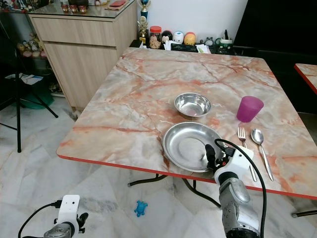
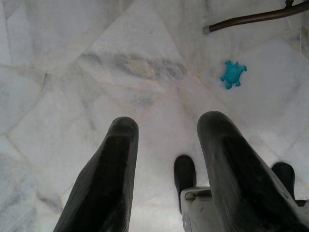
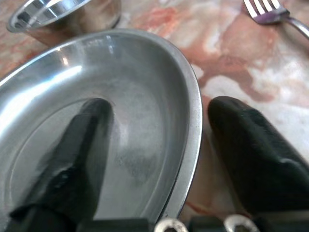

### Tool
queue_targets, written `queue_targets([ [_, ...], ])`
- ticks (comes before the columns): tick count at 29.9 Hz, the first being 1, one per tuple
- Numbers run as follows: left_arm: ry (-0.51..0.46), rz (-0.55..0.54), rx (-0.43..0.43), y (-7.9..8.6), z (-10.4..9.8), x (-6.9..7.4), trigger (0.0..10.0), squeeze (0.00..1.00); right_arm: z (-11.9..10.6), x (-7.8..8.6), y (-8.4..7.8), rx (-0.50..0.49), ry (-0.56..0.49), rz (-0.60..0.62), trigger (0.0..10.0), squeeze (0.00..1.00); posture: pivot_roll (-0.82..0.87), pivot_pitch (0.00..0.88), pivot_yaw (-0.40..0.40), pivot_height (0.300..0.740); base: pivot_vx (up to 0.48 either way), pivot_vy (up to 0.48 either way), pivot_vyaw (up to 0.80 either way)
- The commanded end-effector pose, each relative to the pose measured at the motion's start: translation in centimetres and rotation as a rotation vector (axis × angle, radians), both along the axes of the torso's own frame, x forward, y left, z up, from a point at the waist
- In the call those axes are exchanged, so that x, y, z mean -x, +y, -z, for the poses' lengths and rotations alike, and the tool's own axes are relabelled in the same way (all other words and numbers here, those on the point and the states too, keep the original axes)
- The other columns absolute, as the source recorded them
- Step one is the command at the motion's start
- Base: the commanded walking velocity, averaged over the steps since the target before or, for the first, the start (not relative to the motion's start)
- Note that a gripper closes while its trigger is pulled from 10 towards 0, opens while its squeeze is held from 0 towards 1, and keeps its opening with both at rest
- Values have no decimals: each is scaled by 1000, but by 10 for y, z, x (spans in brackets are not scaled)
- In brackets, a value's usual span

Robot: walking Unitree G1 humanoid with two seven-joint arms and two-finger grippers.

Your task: Setting the table

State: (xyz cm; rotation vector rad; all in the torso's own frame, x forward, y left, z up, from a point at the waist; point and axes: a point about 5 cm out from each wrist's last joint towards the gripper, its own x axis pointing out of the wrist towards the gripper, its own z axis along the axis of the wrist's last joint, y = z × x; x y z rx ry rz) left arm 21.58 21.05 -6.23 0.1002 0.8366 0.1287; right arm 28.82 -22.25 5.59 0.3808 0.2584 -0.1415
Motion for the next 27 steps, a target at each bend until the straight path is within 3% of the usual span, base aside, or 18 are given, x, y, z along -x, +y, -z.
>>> queue_targets([
  [1, 15, 12, -12, 1, 1, 2, 10000, 0, -5, -4, 1, 6, -22, 0, 0, 0, 22, 0, -28, 740, 0, 0, 0],
  [21, 25, 10, -3, 0, 3, 4, 10000, 0, 3, 1, 7, 5, 14, -25, 0, 0, 22, 0, -28, 740, 0, 0, 0],
  [22, 25, 10, -3, 0, 3, 4, 10000, 0, 4, 1, 7, 6, 15, -26, 1098, 0, 22, 0, -28, 740, 0, 0, 0],
  [23, 25, 9, -3, 0, 3, 4, 10000, 0, 4, 1, 7, 8, 17, -25, 8745, 0, 21, 0, -27, 740, 0, 0, 0],
  [24, 26, 9, -3, 0, 3, 4, 10000, 0, 5, 2, 7, 8, 22, -24, 10000, 0, 21, 0, -27, 740, 0, 0, 0],
  [27, 27, 8, -3, 0, 3, 4, 10000, 0, 8, 4, 7, 8, 39, -22, 10000, 0, 21, 0, -28, 740, 0, 0, 0],
])
